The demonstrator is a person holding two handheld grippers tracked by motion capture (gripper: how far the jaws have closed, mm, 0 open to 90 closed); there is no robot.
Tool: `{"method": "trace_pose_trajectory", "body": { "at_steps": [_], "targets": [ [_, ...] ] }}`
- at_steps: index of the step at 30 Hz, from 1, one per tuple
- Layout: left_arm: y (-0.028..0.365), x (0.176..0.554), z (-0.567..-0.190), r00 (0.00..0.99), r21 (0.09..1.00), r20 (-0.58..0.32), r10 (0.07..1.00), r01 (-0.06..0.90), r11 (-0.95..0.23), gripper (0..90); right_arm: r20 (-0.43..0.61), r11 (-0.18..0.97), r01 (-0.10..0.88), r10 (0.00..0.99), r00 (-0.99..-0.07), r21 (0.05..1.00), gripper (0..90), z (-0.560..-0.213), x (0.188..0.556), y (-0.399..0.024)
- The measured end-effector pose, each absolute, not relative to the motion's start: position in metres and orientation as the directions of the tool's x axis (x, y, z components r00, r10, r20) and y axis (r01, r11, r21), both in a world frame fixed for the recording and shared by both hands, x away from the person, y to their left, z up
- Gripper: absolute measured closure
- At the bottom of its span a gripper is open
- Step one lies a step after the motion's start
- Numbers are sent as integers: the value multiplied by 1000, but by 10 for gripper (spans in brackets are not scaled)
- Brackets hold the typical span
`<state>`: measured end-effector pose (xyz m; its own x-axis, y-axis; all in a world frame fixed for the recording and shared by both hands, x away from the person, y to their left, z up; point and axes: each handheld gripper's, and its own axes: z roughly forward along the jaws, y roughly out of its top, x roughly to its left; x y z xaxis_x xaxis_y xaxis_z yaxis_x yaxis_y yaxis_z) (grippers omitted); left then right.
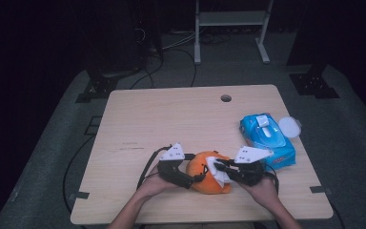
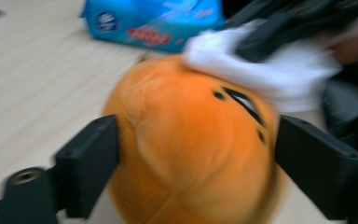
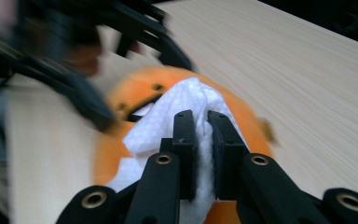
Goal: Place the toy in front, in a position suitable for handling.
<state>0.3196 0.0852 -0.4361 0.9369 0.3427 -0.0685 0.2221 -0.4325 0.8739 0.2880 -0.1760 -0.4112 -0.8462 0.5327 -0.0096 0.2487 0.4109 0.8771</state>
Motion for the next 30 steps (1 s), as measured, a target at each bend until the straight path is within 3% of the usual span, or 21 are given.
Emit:
{"method": "trace_pose_trajectory", "body": {
  "at_steps": [3,9,14,16,17,21,30],
  "targets": [
    [89,313,-437,949,861,24,314,140,-489,277,-29,440,214,483,-875,872,808,-409,285,-162],
    [100,314,-440,957,850,10,291,145,-506,305,9,426,261,509,-861,866,808,-416,290,-176],
    [96,319,-430,947,883,-37,319,180,-434,136,-44,446,230,525,-850,865,810,-415,286,-174],
    [92,319,-431,947,884,-29,321,175,-434,168,-13,424,233,502,-865,875,810,-414,287,-167],
    [88,318,-434,947,868,13,322,149,-473,209,-35,439,215,494,-869,873,810,-414,285,-162],
    [99,318,-439,950,867,13,311,145,-478,287,-68,470,184,471,-879,863,813,-414,281,-160],
    [110,321,-441,947,866,-20,320,177,-468,296,-52,491,238,506,-861,838,814,-419,285,-185]
  ]
}}
